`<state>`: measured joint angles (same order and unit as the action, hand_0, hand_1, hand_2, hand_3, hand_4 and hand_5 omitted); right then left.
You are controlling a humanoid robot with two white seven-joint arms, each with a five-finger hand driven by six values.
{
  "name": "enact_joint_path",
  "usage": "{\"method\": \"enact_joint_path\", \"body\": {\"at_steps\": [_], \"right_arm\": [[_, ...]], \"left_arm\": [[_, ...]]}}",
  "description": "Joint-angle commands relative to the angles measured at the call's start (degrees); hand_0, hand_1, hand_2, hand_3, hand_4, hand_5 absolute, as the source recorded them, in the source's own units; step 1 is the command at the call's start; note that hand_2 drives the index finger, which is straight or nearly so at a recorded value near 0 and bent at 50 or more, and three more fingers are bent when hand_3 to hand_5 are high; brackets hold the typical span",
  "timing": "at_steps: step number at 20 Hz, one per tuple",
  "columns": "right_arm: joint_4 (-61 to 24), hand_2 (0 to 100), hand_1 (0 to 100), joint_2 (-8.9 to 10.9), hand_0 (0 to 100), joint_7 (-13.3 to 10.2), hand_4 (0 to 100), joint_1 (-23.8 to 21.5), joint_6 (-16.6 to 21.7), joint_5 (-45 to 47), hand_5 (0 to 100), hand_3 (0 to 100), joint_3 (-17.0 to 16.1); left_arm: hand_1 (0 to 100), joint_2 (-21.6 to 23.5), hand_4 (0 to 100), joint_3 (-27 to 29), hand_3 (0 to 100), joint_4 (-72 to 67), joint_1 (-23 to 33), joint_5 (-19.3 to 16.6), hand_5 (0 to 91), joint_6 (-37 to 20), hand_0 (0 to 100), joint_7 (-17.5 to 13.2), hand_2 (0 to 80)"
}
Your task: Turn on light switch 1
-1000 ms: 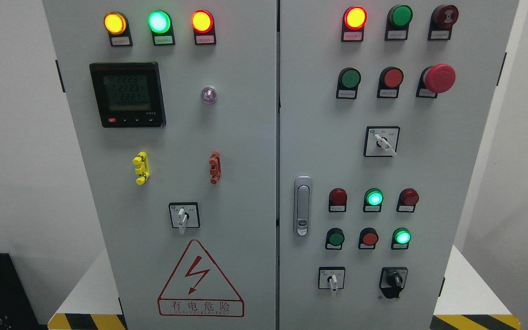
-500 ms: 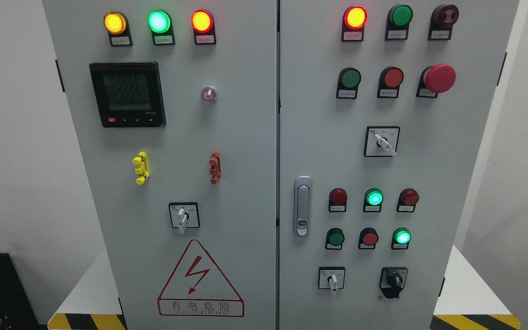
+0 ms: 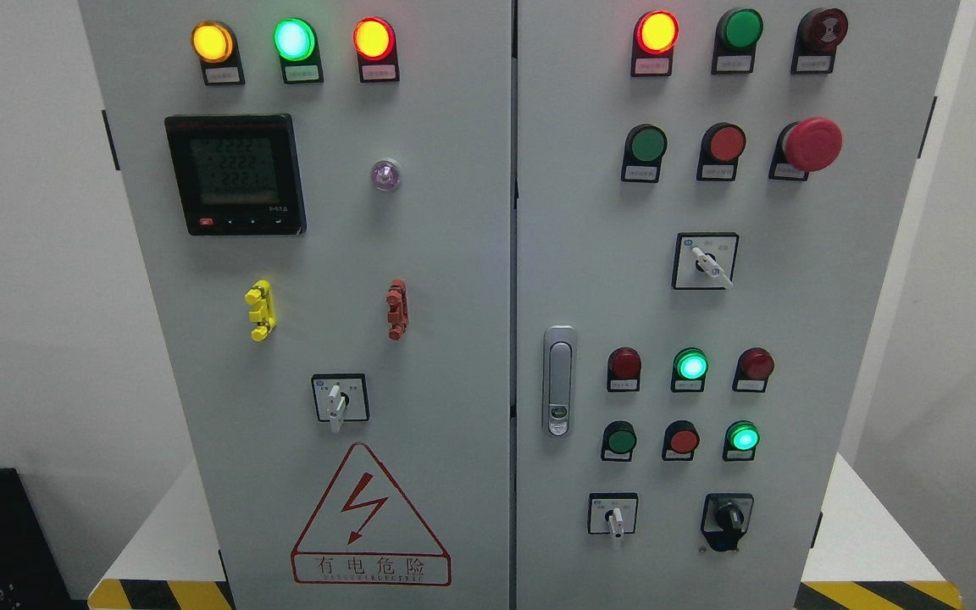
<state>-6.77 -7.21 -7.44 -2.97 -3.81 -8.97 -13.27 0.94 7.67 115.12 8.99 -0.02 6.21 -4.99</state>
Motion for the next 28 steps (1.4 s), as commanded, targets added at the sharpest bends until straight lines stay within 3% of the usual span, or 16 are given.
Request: {"method": "enact_joint_path", "body": {"at_steps": [1, 5, 8, 18, 28], "right_arm": [[0.00, 0, 0, 0.00, 31, -0.03, 0, -0.02, 0.03, 0.00, 0, 0, 0.00], [0.00, 0, 0, 0.00, 31, -0.03, 0, 0.07, 0.03, 0.00, 0, 0, 0.00], [0.00, 0, 0, 0.00, 31, -0.03, 0, -0.02, 0.03, 0.00, 0, 0, 0.00], [0.00, 0, 0, 0.00, 31, -0.03, 0, -0.02, 0.03, 0.00, 0, 0, 0.00], [0.00, 0, 0, 0.00, 31, -0.03, 0, -0.02, 0.03, 0.00, 0, 0, 0.00]], "left_arm": [[55, -3.76, 80, -0.12, 67, 2.92, -9.41, -2.26, 71.0, 4.94, 18, 1.55, 39.8], [64, -5.33, 80, -0.73, 68, 2.92, -12.24, -4.72, 71.2, 7.67, 11, 3.40, 42.7], [66, -7.27, 81, -1.96, 71, 2.92, -12.85, -8.68, 72.5, 8.11, 9, 4.28, 45.5], [66, -7.89, 85, -6.79, 80, 2.83, -18.04, -8.77, 76.4, 17.95, 7, 9.72, 48.9], [66, -8.24, 86, -8.37, 81, 2.39, -19.27, -8.69, 77.1, 20.68, 6, 13.25, 49.3]]}}
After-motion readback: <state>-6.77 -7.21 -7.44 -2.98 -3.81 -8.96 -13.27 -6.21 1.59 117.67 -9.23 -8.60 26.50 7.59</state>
